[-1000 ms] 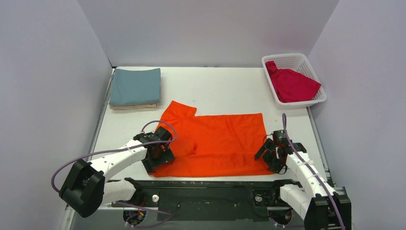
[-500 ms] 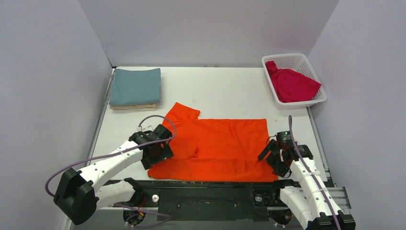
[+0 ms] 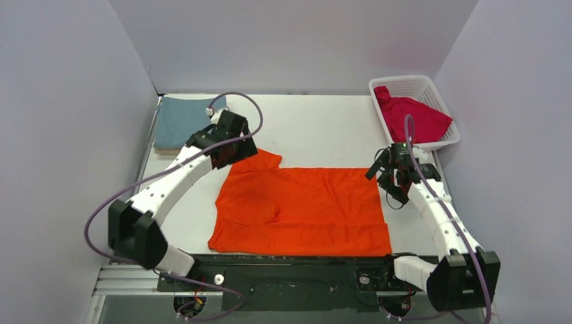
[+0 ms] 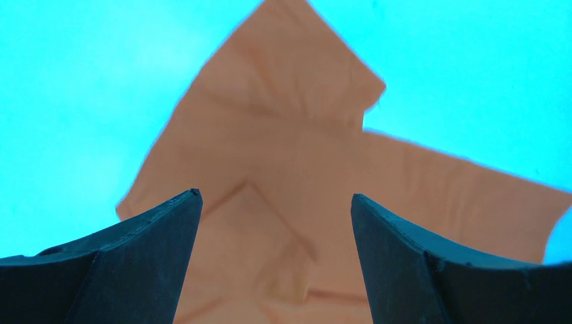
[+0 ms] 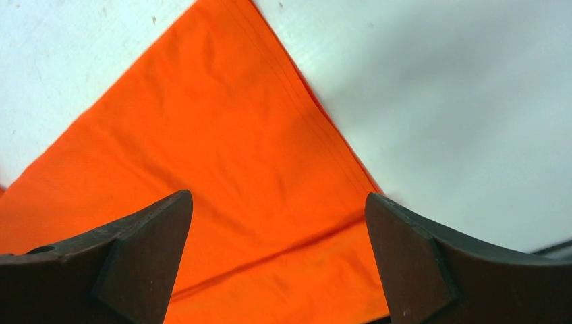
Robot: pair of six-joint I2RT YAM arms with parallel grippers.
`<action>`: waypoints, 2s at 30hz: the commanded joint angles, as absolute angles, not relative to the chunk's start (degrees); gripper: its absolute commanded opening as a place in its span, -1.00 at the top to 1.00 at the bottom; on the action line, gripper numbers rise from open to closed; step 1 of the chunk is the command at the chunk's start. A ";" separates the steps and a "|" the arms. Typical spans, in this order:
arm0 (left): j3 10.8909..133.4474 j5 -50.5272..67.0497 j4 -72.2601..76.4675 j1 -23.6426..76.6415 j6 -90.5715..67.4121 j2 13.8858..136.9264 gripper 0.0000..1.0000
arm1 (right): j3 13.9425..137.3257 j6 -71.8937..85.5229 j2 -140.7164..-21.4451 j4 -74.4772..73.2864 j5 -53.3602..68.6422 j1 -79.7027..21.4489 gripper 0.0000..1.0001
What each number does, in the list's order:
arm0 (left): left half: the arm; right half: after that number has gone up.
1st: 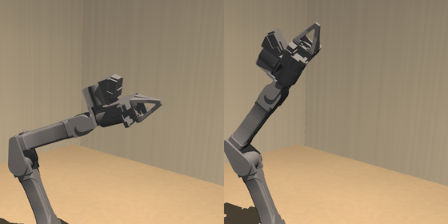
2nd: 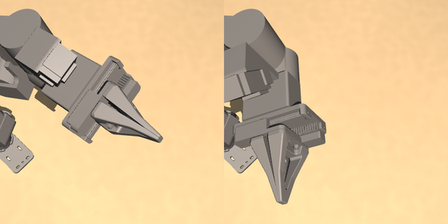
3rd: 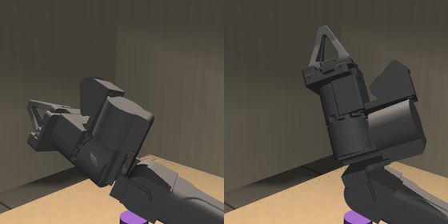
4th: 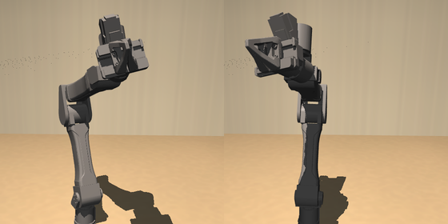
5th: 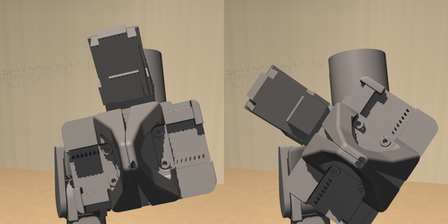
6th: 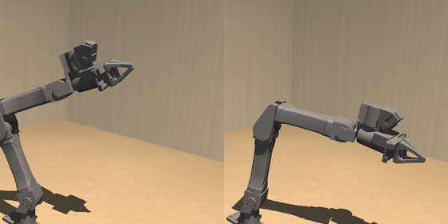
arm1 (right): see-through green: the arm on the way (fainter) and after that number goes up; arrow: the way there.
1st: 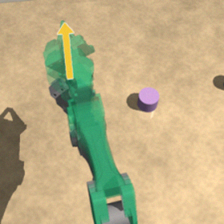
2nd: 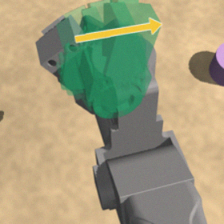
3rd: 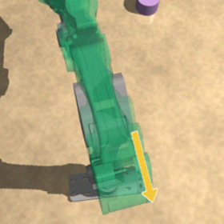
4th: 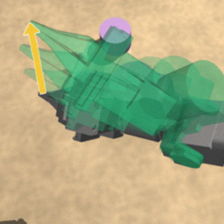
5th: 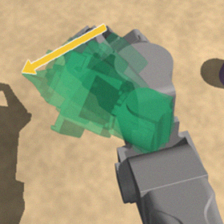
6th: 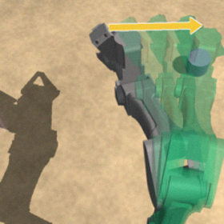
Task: Fold and stack the t-shirts
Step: Grab the side of the flattened tshirt furthest away from the robot with both arms
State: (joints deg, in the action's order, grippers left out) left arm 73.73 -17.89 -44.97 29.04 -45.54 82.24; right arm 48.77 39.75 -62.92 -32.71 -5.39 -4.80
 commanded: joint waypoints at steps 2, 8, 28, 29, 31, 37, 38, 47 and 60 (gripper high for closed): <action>88.33 -16.42 -39.71 23.83 -33.23 98.80 -0.83 | 56.40 38.28 -73.92 -26.79 -9.66 -5.57 -0.91; 102.43 -15.96 -42.07 21.48 -29.24 116.98 -0.80 | 63.59 36.13 -84.46 -27.37 -13.84 -5.80 -0.91; 104.82 -8.50 -39.70 19.72 -28.67 129.33 -0.09 | 68.38 36.00 -94.07 -27.11 -16.18 -5.80 -0.70; 104.16 -8.72 -39.52 19.83 -29.12 129.31 -0.03 | 68.42 36.38 -94.51 -26.86 -16.02 -5.76 -0.69; 103.66 -9.11 -39.72 20.01 -29.66 129.48 0.24 | 68.34 36.73 -95.11 -26.37 -15.88 -5.92 -0.65; 104.28 -10.25 -40.53 20.06 -29.89 129.92 0.82 | 70.05 37.56 -98.83 -25.89 -17.70 -6.43 -0.58; 104.44 -10.27 -40.68 20.09 -29.80 129.82 0.93 | 70.36 37.91 -99.43 -25.86 -18.08 -6.70 -0.57; 100.21 -10.57 -37.09 20.44 -28.79 122.10 1.00 | 73.85 40.32 -107.20 -24.50 -18.79 -8.60 -0.16; 88.39 -9.88 -30.91 22.43 -29.10 109.85 1.00 | 73.21 41.65 -110.64 -26.01 -15.74 -6.62 0.17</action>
